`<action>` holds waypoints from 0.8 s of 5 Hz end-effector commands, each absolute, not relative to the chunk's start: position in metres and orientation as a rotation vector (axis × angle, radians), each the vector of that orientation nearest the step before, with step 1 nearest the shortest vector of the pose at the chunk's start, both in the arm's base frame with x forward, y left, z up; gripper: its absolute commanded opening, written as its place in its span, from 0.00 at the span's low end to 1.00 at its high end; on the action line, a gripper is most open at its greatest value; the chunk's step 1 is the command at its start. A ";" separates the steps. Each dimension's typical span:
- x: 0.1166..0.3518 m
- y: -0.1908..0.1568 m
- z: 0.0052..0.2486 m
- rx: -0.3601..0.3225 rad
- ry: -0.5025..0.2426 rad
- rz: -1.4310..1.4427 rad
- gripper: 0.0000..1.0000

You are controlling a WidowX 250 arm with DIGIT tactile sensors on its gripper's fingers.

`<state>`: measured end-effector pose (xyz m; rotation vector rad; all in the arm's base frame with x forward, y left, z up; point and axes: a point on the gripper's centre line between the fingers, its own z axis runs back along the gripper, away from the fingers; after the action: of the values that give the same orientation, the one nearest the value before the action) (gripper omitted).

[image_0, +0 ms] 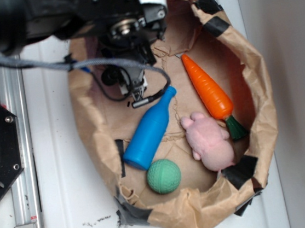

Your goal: Grab the black box.

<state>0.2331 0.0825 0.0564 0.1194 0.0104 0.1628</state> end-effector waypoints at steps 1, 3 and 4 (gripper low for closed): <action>0.244 0.097 0.037 0.144 0.053 0.008 1.00; 0.242 0.100 0.032 0.129 0.067 0.022 1.00; 0.246 0.098 0.030 0.128 0.068 0.028 1.00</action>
<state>0.2386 0.0867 0.0245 0.1143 0.1010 0.0155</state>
